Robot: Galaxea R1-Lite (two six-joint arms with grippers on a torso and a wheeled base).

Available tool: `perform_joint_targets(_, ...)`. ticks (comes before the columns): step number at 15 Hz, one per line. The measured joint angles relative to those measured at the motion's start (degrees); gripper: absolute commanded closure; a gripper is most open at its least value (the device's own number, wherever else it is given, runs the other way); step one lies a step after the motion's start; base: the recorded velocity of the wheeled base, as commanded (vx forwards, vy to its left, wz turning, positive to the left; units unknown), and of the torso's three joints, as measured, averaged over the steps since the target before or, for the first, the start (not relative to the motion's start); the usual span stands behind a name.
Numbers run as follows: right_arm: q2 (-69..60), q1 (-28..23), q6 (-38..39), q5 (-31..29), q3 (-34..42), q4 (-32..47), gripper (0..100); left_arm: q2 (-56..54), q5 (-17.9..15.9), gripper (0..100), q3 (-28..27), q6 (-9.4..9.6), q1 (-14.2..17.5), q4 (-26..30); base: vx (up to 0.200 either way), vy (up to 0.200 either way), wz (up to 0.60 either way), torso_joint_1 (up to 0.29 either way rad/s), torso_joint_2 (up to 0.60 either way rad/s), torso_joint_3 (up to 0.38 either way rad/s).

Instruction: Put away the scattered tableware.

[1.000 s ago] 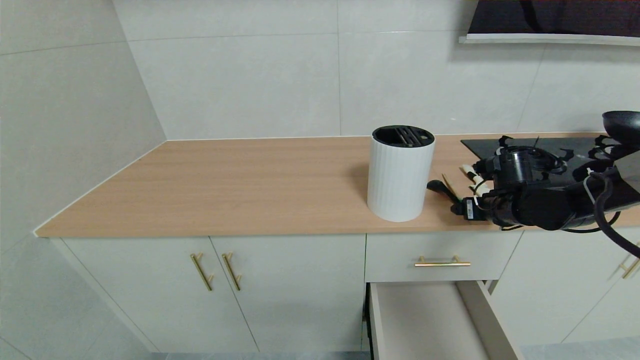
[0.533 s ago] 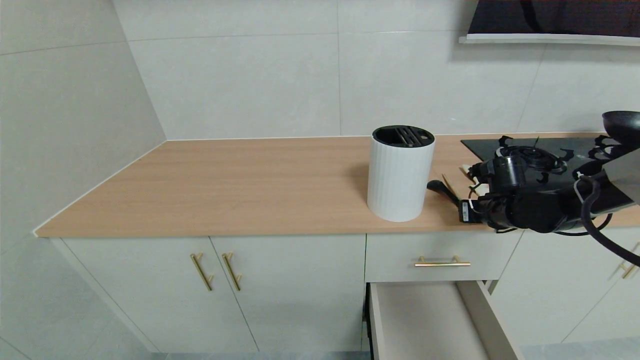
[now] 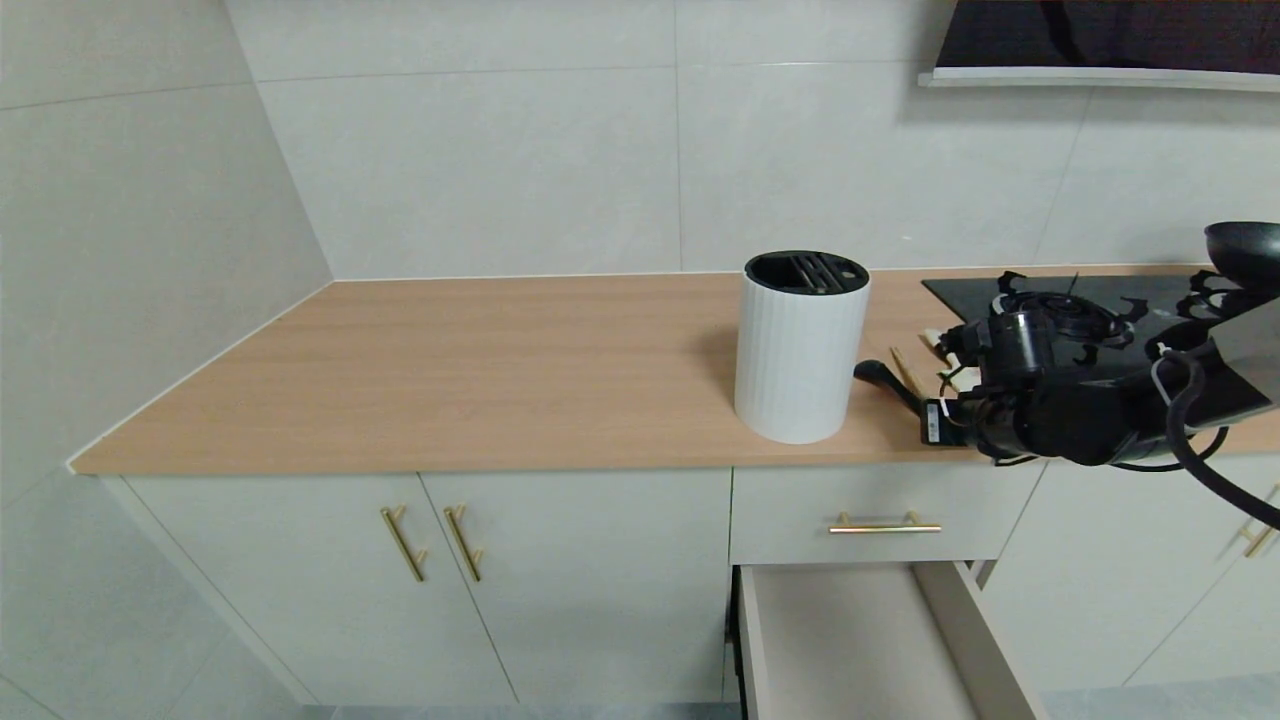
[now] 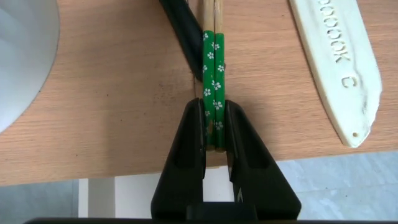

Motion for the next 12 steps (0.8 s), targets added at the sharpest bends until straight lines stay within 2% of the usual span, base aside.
perform_joint_targets(5,-6.1,1.0,1.8,0.0,4.8,0.3,100,0.0,0.0,0,0.0,0.00,0.0,0.0,0.000,0.000,0.00,0.000,0.00,0.000)
perform_joint_targets(12,-26.9,7.7,1.9,-1.4,23.6,3.1,100,0.0,0.0,0,0.0,0.00,0.0,0.0,0.000,0.000,0.00,0.000,0.00,0.000)
